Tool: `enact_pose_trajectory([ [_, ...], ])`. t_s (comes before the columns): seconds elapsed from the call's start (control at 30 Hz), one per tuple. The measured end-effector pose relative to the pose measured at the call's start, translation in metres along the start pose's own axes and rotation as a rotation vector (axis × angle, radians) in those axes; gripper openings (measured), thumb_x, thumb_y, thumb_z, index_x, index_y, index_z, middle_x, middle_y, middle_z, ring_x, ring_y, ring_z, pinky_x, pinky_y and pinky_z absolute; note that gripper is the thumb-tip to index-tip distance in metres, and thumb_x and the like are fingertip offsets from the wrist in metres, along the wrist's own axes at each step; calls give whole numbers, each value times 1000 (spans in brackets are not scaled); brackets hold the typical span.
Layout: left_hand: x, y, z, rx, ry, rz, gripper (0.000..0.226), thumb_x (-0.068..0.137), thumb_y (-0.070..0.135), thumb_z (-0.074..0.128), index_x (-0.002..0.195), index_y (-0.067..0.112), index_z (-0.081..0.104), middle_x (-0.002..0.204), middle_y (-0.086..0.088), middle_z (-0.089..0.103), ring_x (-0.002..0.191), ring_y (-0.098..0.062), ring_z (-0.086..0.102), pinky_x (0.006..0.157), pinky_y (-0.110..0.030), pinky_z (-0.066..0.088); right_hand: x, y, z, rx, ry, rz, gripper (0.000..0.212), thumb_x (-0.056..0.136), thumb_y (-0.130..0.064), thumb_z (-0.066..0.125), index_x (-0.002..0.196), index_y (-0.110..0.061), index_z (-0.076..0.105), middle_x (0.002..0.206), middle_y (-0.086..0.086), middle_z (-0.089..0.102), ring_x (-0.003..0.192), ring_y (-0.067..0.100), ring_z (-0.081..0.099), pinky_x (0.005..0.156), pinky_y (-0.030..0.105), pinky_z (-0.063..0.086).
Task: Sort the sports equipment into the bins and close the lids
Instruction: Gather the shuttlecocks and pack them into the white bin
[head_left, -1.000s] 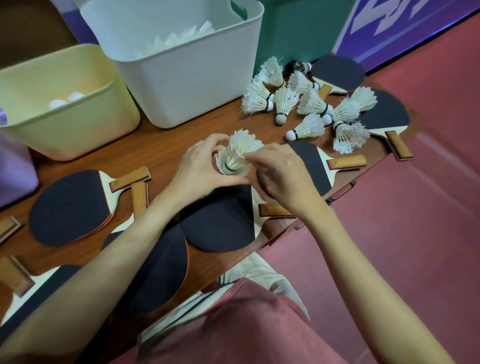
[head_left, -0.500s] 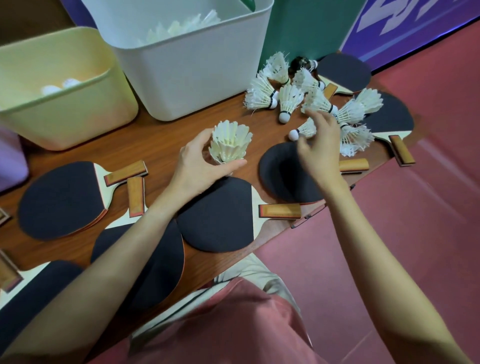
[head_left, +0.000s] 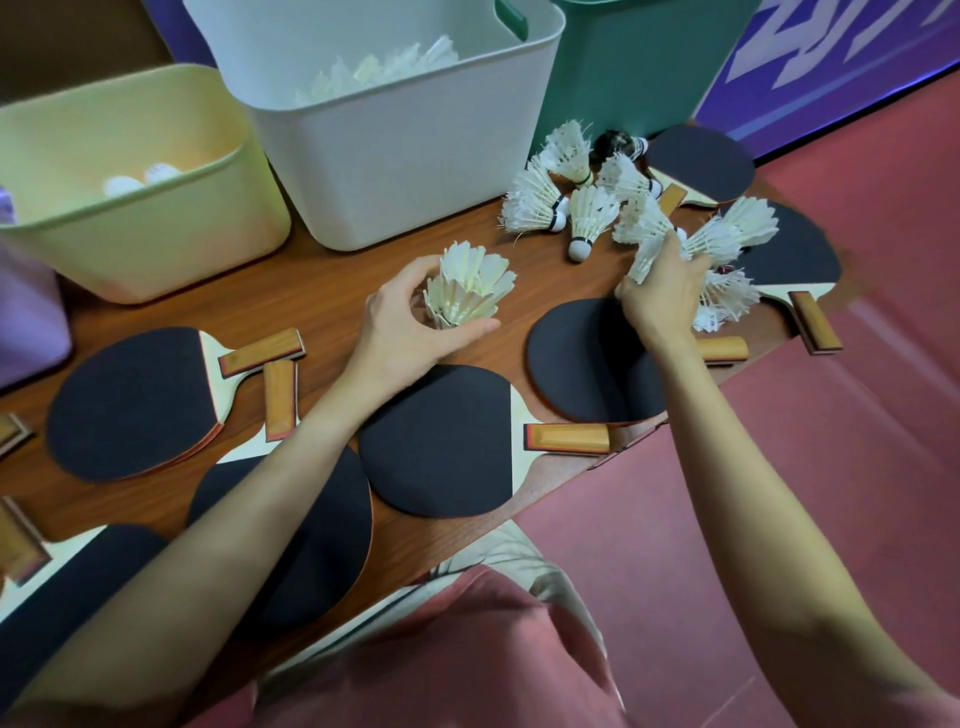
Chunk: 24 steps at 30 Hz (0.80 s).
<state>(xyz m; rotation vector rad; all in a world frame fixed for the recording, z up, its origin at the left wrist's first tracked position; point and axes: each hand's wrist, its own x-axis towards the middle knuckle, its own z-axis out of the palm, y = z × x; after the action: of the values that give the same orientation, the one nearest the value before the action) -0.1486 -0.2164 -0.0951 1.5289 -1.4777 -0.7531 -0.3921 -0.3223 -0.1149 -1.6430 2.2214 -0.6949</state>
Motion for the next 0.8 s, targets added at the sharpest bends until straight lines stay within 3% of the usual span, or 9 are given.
enact_pose_trajectory([
  [0.17, 1, 1, -1, 75, -24, -5, 66, 65, 43, 85, 122, 27, 57, 113, 19, 60, 100, 6, 54, 83, -7, 41, 2, -2, -5, 61, 20, -3, 43, 80, -3, 57, 120, -1, 41, 122, 22, 37, 87, 35, 47, 76, 35, 38],
  [0.27, 3, 0, -2, 113, -30, 8, 69, 64, 41, 86, 125, 29, 55, 122, 11, 59, 109, -3, 51, 85, -5, 34, 5, -4, -8, 39, 47, -73, 7, 81, -1, 45, 75, -5, 46, 82, 15, 43, 70, 27, 35, 60, 31, 26],
  [0.33, 3, -1, -3, 126, -23, 11, 69, 64, 39, 86, 125, 30, 55, 121, 10, 59, 108, -3, 50, 85, -6, 34, 5, -5, -12, 50, 57, -117, 23, 84, -4, 46, 62, -8, 41, 64, 11, 36, 63, 24, 33, 57, 30, 23],
  [0.43, 2, -5, -4, 139, -5, 10, 70, 63, 42, 85, 125, 31, 55, 121, 8, 59, 109, -5, 51, 90, -15, 41, -15, -19, -23, 335, 97, -237, 15, 88, -11, 54, 77, -8, 63, 71, 3, 53, 62, 13, 45, 59, 23, 30],
  [0.5, 1, -9, -3, 145, 5, 14, 71, 61, 50, 83, 124, 33, 55, 120, 8, 60, 109, -8, 53, 94, -30, 46, -38, -31, -30, 516, 139, -380, 9, 87, -11, 58, 84, -7, 66, 77, 1, 54, 63, 1, 44, 59, 15, 33],
  [0.57, 0, -10, -2, 155, 8, 6, 73, 60, 53, 81, 125, 33, 55, 120, 7, 60, 111, -10, 54, 96, -35, 46, -60, -40, -33, 584, 124, -529, 7, 87, -9, 60, 84, -5, 65, 78, -2, 50, 63, -1, 43, 59, 11, 32],
  [0.63, 0, -7, 0, 163, 4, 11, 74, 60, 53, 81, 126, 30, 55, 120, 6, 61, 111, -10, 54, 97, -28, 43, -75, -45, -30, 601, 61, -609, 7, 88, -6, 61, 85, -4, 66, 77, -2, 46, 63, 0, 41, 58, 11, 32],
  [0.7, 0, -2, 3, 155, 0, 24, 75, 60, 51, 82, 126, 28, 56, 120, 6, 61, 110, -7, 53, 92, -11, 37, -84, -48, -26, 601, -10, -648, 7, 88, -6, 61, 85, -4, 66, 77, 0, 45, 65, 1, 41, 60, 11, 33],
  [0.8, 1, 5, 8, 145, 12, 19, 70, 63, 36, 87, 126, 21, 58, 119, 6, 60, 107, -3, 51, 82, 4, 30, -89, -48, -22, 580, -136, -687, 7, 89, -7, 60, 89, -5, 67, 82, 3, 47, 68, 5, 44, 65, 10, 35],
])
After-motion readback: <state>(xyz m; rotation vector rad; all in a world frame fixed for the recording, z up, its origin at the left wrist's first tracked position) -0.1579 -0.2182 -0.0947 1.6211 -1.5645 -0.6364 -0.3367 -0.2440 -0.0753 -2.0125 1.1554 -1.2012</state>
